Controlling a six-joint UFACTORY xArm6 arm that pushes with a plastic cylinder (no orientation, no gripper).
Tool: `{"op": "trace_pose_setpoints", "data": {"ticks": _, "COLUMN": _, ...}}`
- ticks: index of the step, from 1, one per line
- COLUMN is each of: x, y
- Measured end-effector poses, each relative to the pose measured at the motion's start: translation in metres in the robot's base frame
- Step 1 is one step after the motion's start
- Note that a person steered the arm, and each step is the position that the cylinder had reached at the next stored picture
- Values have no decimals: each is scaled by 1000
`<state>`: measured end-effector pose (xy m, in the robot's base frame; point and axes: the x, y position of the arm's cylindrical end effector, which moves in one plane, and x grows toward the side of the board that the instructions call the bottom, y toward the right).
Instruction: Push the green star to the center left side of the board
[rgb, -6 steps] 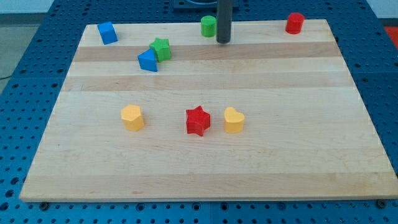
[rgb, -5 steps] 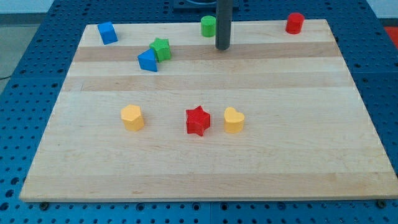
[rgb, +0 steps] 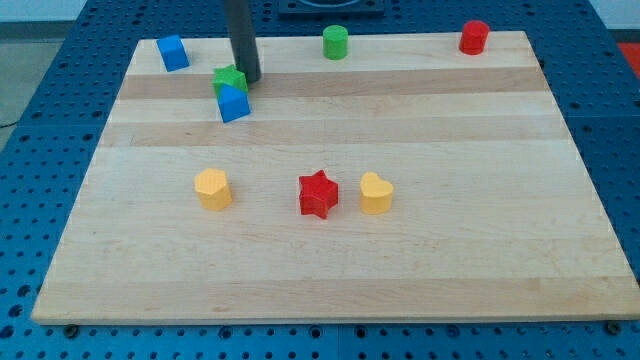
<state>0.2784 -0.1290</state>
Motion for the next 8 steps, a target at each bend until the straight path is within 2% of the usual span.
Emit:
{"op": "trace_pose_setpoints", "data": {"ticks": 2, "x": 12, "y": -51}}
{"op": "trace_pose_setpoints", "data": {"ticks": 3, "x": 30, "y": -45}}
{"op": "trace_pose_setpoints", "data": {"ticks": 5, "x": 33, "y": -10}}
{"op": "trace_pose_setpoints", "data": {"ticks": 7, "x": 38, "y": -62}}
{"op": "trace_pose_setpoints", "data": {"ticks": 8, "x": 62, "y": -70}}
